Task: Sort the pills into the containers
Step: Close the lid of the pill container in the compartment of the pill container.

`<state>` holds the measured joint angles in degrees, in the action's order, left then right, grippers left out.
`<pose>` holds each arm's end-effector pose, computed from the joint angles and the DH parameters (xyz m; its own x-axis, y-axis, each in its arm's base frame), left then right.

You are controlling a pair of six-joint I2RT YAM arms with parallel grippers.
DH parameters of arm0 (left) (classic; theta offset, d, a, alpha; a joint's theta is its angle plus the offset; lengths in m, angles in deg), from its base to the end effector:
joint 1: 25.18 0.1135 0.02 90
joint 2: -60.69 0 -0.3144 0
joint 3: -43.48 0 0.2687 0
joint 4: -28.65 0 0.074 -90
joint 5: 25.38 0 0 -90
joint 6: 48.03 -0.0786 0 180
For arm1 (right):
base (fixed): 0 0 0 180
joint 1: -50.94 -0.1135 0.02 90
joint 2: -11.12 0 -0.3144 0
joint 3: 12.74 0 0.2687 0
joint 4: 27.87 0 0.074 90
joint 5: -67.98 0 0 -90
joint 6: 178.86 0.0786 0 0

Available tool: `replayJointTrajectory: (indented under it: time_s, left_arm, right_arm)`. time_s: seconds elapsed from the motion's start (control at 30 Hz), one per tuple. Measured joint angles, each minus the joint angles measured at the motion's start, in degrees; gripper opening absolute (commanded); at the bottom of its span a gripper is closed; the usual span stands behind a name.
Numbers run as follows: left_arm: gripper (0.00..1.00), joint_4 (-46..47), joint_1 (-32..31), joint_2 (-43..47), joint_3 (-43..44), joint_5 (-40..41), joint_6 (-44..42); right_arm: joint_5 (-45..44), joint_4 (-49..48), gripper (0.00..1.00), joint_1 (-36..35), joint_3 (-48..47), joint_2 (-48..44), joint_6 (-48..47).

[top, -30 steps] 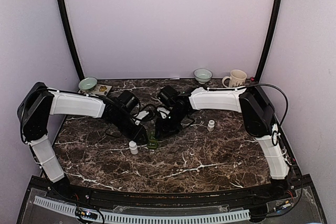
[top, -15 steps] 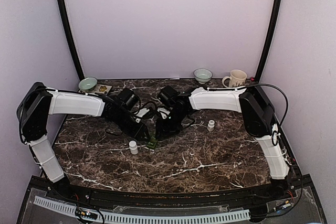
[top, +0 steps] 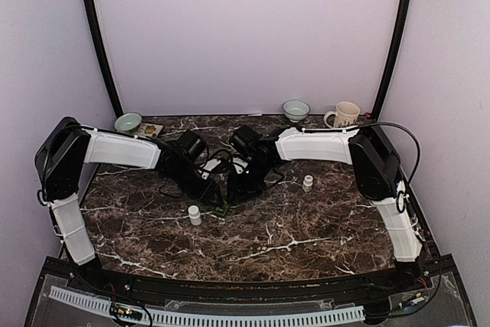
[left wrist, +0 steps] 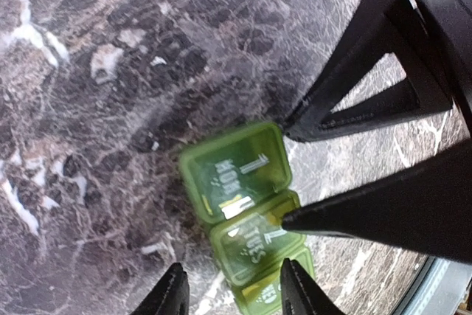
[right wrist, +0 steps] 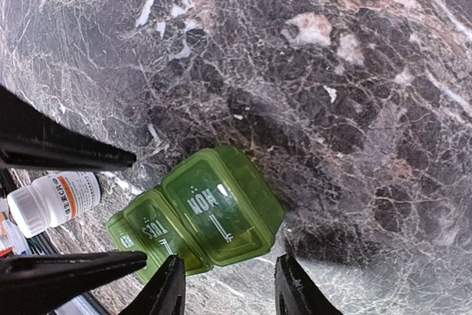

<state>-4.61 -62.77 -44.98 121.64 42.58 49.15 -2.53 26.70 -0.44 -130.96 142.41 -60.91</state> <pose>0.3108 -0.2765 0.1639 -0.7749 0.4503 -0.4436 0.6186 0.6844 -0.3859 0.3200 0.4426 0.1520 -0.8922 -0.4090 -0.1914 -0.4501 0.7708 0.4509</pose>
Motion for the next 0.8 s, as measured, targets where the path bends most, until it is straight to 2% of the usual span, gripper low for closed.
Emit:
replayJointTrajectory:
  time_s: [0.5, 0.8]
  left_arm:
    - [0.39, 2.8, 3.4, -2.6, 0.3, -6.4, 0.6]
    - [0.34, 2.9, 3.5, -2.9, 0.3, -7.3, 0.5]
  right_arm:
    - [0.0, 0.2, 0.42, 0.0, 0.0, 0.0, 0.0]
    - [0.1, 0.2, 0.42, 0.0, 0.0, 0.0, 0.0]
